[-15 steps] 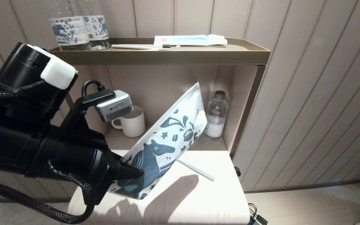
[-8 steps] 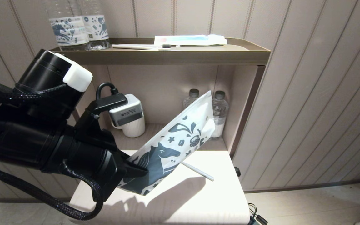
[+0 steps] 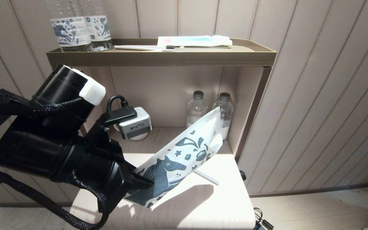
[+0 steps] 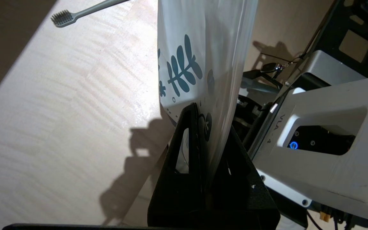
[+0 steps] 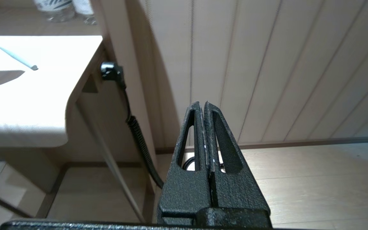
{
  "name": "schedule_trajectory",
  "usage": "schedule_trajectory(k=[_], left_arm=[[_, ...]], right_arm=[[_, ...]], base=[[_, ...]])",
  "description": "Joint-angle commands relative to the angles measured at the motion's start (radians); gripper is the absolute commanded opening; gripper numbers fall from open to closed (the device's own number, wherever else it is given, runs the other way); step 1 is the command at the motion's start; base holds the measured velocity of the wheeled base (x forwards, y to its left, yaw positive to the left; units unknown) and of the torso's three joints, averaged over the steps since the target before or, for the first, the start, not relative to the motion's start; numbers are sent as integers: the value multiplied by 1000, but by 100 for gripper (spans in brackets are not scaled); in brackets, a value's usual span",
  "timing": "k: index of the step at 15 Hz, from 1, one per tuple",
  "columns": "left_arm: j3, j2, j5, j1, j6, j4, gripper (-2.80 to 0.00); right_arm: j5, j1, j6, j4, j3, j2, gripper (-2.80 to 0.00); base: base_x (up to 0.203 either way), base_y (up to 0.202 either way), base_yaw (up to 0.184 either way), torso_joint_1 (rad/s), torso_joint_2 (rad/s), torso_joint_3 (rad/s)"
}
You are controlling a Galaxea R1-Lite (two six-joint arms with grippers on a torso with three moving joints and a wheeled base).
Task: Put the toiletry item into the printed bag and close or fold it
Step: Hand it to the other hand
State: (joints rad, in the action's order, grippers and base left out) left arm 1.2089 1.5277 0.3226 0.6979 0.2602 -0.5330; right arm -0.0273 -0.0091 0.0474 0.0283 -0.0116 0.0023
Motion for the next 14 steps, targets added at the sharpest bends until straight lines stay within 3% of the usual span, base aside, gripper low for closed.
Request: schedule_trajectory(k=[1, 4, 6, 9, 11, 14], left_arm=[[-2, 8, 9, 0, 1, 1, -280], [0, 8, 19, 0, 4, 31, -280], [-1, -6, 32, -5, 14, 31, -280], [1, -5, 114, -7, 155, -9, -280], [26, 8, 123, -8, 226, -55, -280], [59, 21, 139, -6, 288, -98, -280]], right_arm=[[33, 0, 4, 4, -24, -2, -280], [176, 0, 53, 76, -244, 16, -280], [211, 2, 66, 120, -383, 143, -280], [234, 46, 72, 156, -649, 414, -280], [250, 165, 64, 253, -848, 582, -280], [259, 506, 44, 543, -1080, 808, -280]], base=[[0, 0, 0, 0, 0, 0], [0, 0, 0, 0, 0, 0], [0, 0, 0, 0, 0, 0], [0, 0, 0, 0, 0, 0], [0, 0, 0, 0, 0, 0], [0, 0, 0, 0, 0, 0]])
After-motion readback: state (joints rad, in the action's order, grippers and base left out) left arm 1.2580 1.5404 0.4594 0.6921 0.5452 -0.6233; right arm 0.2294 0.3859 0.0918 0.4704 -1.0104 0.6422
